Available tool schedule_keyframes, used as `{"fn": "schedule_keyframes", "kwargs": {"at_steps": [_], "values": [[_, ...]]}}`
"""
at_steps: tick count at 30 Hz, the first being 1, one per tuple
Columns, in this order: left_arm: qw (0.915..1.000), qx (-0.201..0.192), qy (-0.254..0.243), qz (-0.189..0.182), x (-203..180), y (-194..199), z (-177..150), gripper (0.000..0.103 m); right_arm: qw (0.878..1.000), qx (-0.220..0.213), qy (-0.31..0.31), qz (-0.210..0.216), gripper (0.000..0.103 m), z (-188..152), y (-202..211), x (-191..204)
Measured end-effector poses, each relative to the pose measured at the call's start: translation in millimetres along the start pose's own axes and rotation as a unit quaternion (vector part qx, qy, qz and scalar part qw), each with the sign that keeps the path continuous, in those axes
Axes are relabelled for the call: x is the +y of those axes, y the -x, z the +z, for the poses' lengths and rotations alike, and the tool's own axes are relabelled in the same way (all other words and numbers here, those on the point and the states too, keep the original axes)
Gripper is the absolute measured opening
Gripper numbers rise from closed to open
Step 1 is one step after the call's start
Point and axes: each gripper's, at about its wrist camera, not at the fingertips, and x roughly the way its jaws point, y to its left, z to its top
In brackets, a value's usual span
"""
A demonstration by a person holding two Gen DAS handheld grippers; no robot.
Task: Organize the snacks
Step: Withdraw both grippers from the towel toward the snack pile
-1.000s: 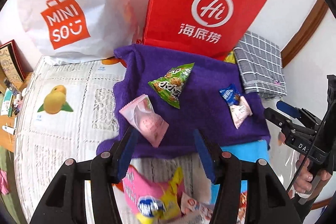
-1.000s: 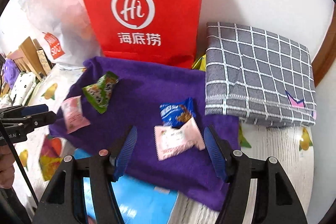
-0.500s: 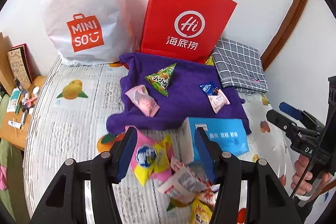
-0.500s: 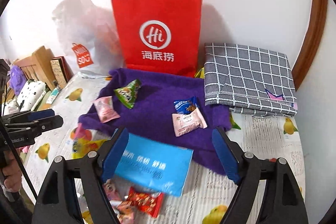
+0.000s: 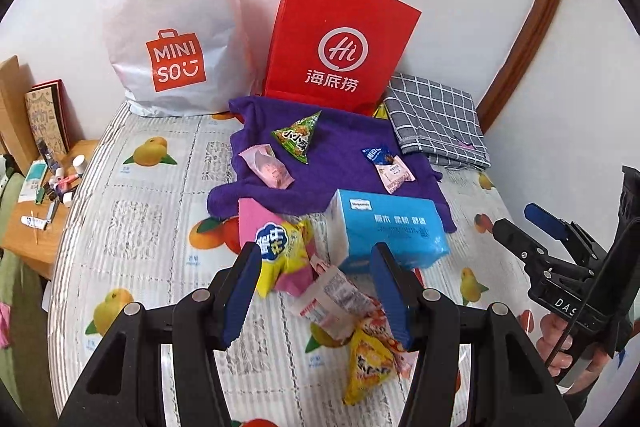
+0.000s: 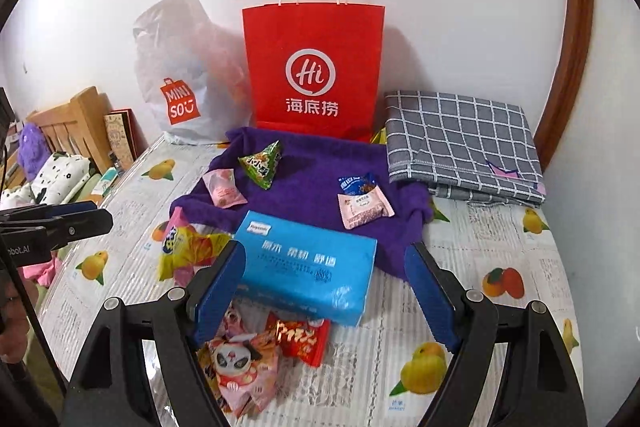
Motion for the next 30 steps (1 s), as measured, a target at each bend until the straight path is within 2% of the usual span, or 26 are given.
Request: {"fn": "schedule_keyframes", "kwargs": {"at_steps": [9,15,20,23,26,30], "values": [[0.9996,-0.023,-0.005,0.016,-8.3,19.2,-21.0,0.054,1.0,-0.004,0.007,0.002,0.082,-22.5,17.1,4.8],[0.9981,-0.027,-0.035,0.043,-13.8,16.5,-30.4,0.054,0.999,0.011,-0.005,0.035,0.082,-40.9,13.2,5.2],[0.9991,-0.012,-0.024,0.034,-5.5,7.5,-35.6,0.054,0.998,0.028,-0.038,0.042,0.082,-55.4,0.3,-0.2],[0.999,0.003,-0.017,0.04,1.0,-1.0,-38.8,0.055,0.993,0.05,-0.08,0.073,0.082,-63.0,-13.5,-12.1],[0.9988,0.009,-0.017,0.044,6.1,-8.3,-40.3,0.055,0.993,0.062,-0.08,0.06,0.082,-70.0,-29.2,-15.4],[0.9991,0.029,-0.007,0.03,12.2,-24.6,-43.1,0.055,0.992,0.086,-0.08,0.054,0.072,-81.4,-51.6,-18.1]]}}
